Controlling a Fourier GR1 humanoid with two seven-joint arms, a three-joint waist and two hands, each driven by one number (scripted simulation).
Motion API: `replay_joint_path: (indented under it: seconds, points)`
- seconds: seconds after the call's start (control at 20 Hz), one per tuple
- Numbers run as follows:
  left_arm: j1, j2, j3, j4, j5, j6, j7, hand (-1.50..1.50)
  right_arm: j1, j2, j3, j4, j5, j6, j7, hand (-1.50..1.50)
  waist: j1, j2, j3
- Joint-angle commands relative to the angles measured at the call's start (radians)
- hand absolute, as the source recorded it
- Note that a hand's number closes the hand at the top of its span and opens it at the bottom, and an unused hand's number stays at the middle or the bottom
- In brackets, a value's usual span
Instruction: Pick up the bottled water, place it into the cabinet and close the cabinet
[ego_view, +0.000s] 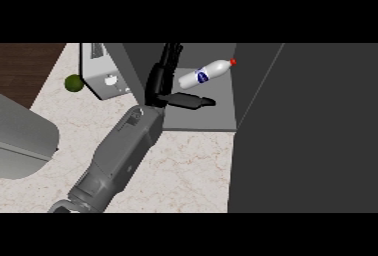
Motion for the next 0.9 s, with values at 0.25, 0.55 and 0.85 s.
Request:
replay_joint_path:
  seconds: [0.25, 0.55, 0.85]
  points:
    - [0.322, 0.03, -0.086, -0.403, 0.065, 0.052, 0.107, -1.5, 0.041, -0.005, 0.006, 0.001, 0.013, 0.001, -0.02, -1.5, 0.046, -0.019, -0.002]
    - [0.607, 0.083, -0.21, -0.813, 0.074, 0.059, 0.222, -1.5, 0.032, -0.003, 0.014, -0.013, 0.023, -0.005, -0.024, -1.5, 0.041, -0.013, -0.002]
    - [0.851, 0.185, -0.324, -1.205, 0.044, 0.099, 0.32, -1.5, -0.031, -0.103, 0.023, -0.062, 0.053, 0.061, 0.062, 1.5, 0.023, -0.002, -0.002]
